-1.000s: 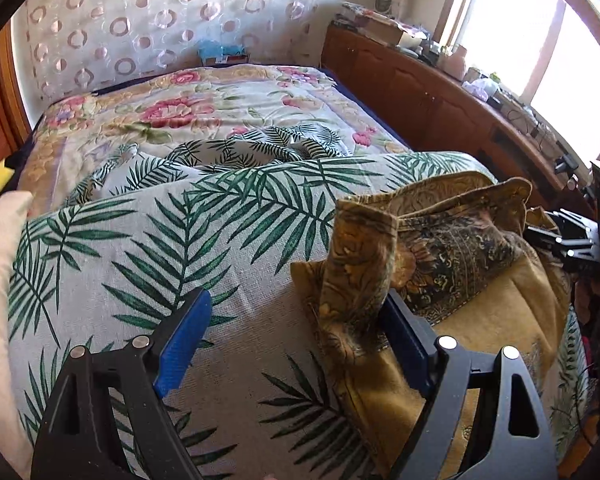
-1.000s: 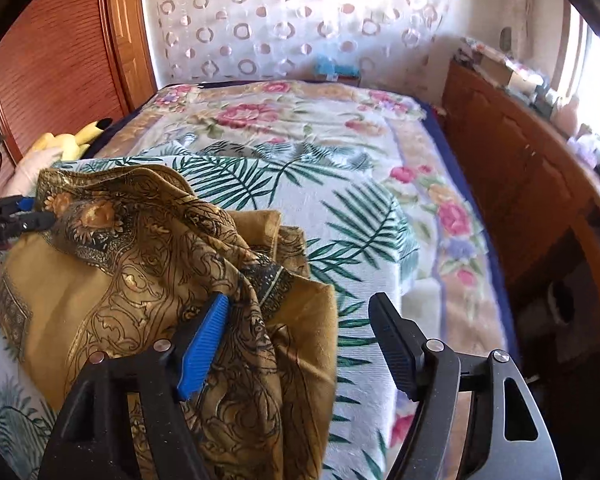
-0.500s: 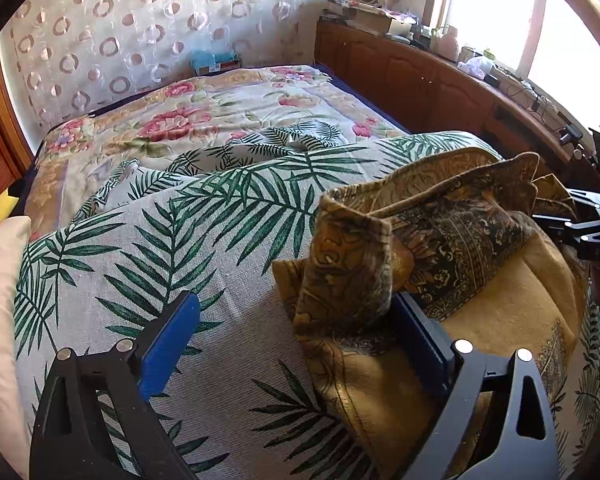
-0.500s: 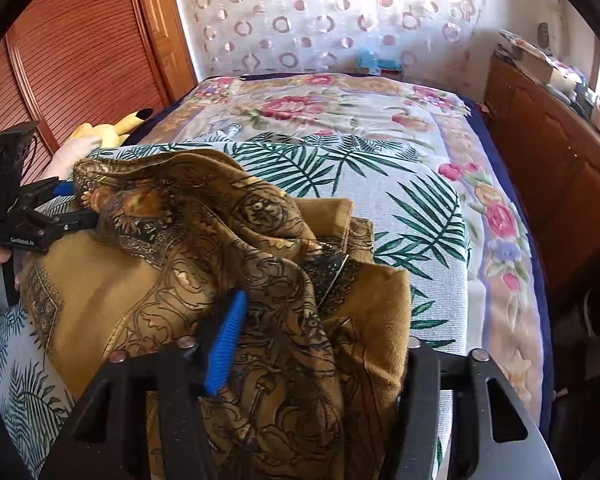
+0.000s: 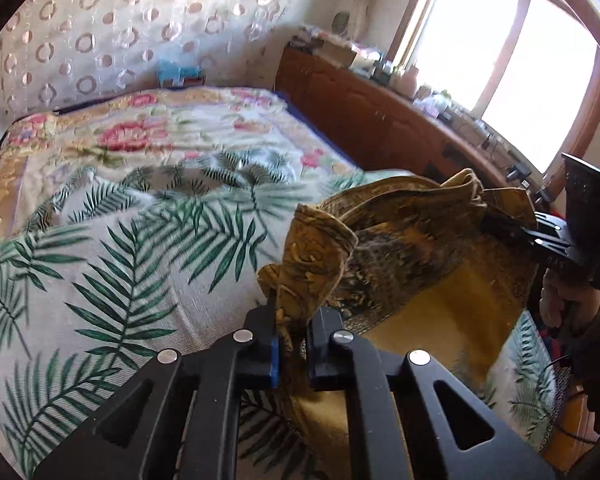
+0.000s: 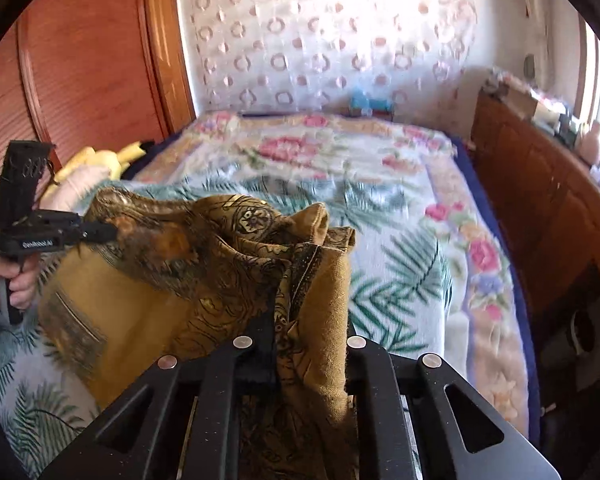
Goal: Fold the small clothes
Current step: 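Grasp the folded shirt bundle with the left gripper and lift it, then carry the lifted bundle with the left gripper toward the yellow plush toy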
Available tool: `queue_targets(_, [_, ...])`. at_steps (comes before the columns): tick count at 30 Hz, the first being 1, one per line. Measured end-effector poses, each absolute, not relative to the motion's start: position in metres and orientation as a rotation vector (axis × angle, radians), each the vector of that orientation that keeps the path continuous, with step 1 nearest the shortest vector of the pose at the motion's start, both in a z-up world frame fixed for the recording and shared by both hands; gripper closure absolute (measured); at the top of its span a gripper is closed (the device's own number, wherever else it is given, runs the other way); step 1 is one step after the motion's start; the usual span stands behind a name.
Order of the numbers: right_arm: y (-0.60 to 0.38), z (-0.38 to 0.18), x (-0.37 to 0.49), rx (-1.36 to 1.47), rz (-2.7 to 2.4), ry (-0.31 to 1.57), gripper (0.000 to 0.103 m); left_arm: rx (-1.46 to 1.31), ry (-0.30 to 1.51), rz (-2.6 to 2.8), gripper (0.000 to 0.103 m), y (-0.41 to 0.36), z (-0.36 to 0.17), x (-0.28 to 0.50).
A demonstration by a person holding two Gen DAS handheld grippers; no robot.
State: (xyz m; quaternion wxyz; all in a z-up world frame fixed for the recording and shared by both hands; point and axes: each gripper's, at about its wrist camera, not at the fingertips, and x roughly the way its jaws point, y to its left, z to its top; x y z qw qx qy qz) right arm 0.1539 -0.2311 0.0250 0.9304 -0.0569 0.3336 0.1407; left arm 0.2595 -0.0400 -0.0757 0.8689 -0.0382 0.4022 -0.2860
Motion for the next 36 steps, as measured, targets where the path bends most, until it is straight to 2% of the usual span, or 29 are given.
queue_targets(9, [-0.187,0.066,0.141,-0.218,0.329,0.552,0.089,-0.076,0.691,-0.545,0.094,-0.005,-0.023,0.226])
queue_targets(18, [-0.104,0.088,0.149,-0.352,0.435,0.441,0.090,-0.124,0.588,-0.376,0.094,0.073,0.005,0.198])
queue_targets(24, [-0.063,0.086,0.199,-0.454,0.562,0.423,0.090,-0.150,0.558,-0.265,0.094,0.123,0.007,0.178])
queue_targets(36, [0.005,0.095,0.246,-0.623,0.761,0.367,0.090,-0.226,0.518,-0.057,0.094,0.207,-0.019,0.129])
